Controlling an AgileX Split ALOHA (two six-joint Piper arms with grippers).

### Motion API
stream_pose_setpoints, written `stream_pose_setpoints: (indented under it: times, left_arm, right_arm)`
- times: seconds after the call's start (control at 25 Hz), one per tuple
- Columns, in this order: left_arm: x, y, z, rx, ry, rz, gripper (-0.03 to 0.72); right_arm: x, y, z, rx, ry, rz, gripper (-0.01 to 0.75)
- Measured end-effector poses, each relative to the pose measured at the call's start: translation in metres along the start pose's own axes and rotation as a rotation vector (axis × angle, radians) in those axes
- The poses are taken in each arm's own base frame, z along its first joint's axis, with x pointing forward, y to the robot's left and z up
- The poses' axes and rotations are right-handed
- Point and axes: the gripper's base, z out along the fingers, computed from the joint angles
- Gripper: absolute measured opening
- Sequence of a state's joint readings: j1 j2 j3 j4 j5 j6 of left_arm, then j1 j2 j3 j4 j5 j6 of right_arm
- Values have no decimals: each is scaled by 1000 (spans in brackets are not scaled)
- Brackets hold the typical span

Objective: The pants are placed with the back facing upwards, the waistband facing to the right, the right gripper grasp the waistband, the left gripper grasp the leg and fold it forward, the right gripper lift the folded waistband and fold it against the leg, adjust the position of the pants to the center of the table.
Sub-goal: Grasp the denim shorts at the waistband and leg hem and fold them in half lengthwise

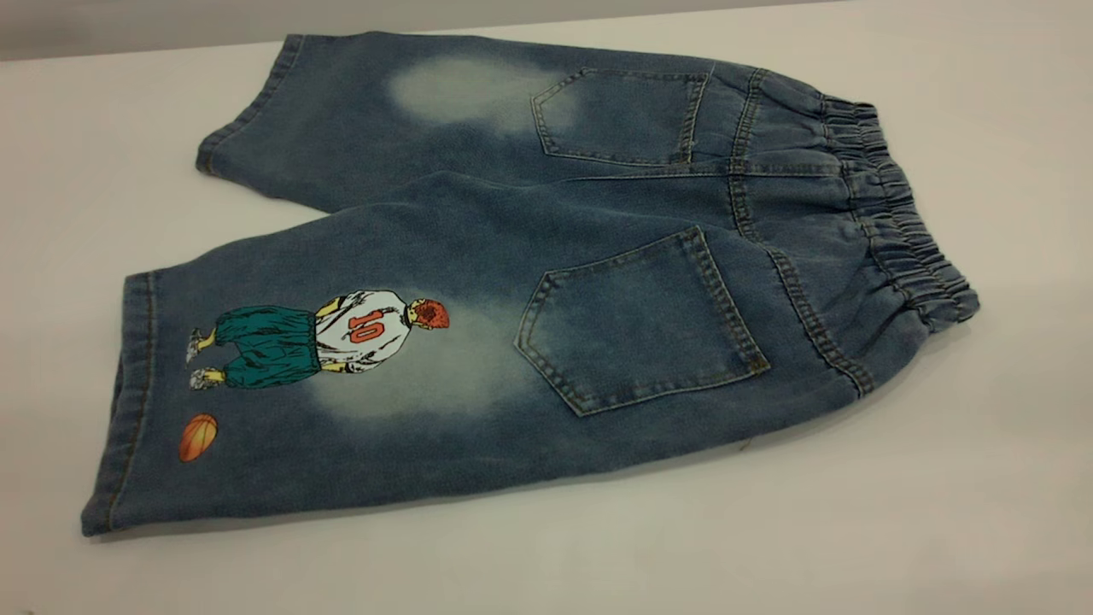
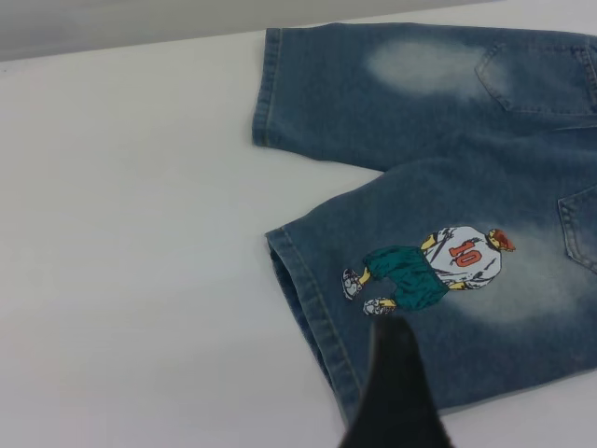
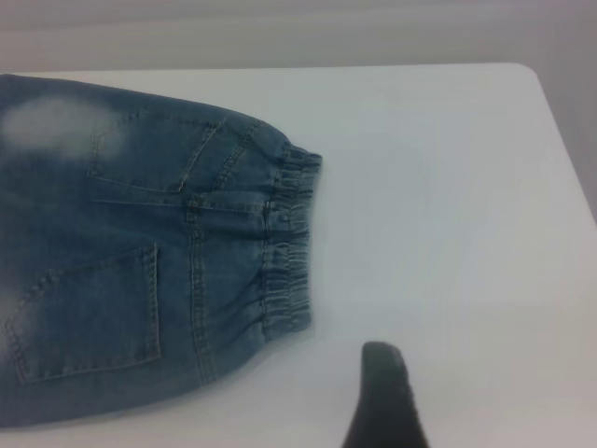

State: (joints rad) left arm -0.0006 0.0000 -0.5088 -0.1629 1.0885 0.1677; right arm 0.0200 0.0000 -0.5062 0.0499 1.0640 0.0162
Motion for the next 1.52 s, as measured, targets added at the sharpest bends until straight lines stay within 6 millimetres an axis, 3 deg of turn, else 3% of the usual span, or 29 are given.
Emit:
stream_pose_setpoints:
  times: [0.84, 1.52]
  left_arm:
    - [0, -1, 0, 15, -6, -11, 460]
    - [-2, -7, 0, 78, -25, -54, 460]
  right_arm:
    - [-1, 7, 0, -81, -8, 46, 372]
    - [-1, 8, 0, -88, -10, 50, 371]
